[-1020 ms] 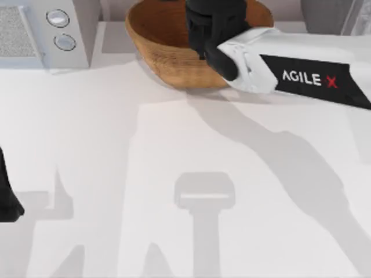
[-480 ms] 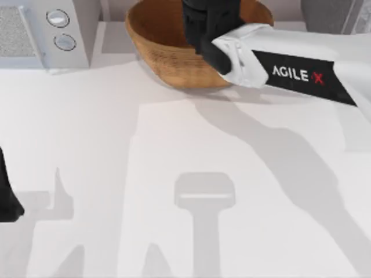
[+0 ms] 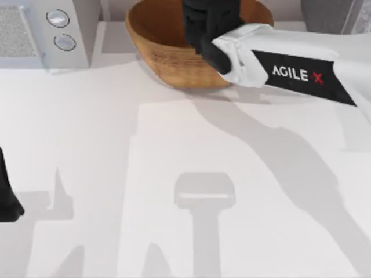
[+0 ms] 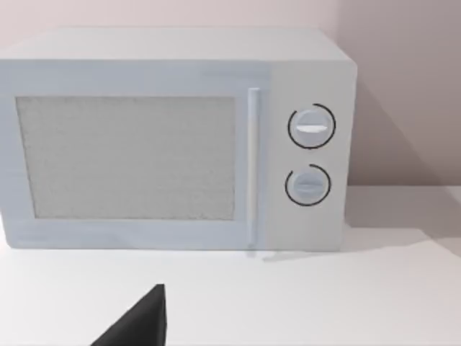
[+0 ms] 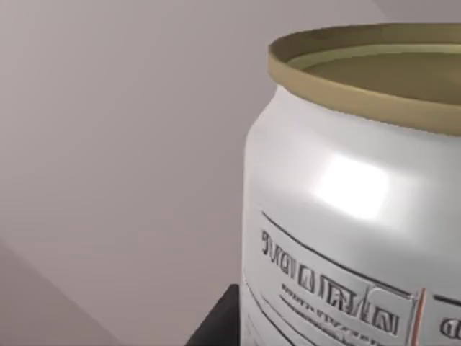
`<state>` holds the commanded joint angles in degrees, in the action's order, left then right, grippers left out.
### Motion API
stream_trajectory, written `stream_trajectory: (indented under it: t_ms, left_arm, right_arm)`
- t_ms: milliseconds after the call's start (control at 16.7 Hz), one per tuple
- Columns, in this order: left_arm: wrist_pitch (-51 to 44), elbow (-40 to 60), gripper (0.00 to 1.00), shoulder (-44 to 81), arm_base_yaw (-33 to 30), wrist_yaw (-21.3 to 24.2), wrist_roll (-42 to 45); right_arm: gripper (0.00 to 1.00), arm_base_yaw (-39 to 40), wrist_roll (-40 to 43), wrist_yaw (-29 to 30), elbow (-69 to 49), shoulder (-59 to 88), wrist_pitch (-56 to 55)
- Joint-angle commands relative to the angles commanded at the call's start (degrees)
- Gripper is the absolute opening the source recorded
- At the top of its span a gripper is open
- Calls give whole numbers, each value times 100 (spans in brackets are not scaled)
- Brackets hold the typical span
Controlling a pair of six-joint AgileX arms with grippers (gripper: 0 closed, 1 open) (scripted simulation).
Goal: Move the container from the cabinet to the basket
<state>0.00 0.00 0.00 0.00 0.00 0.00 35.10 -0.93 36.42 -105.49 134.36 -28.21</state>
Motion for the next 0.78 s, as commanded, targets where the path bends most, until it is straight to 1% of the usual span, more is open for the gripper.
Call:
stream_trajectory:
  t_ms: [420, 480, 780]
  left_arm:
    - [0, 0, 100, 0, 0, 0, 0]
    - [0, 0, 100, 0, 0, 0, 0]
    - [0, 0, 100, 0, 0, 0, 0]
  right_arm:
    - [98, 0, 0, 0, 0, 0, 0]
    - [100, 0, 0, 0, 0, 0, 0]
    - [100, 0, 0, 0, 0, 0, 0]
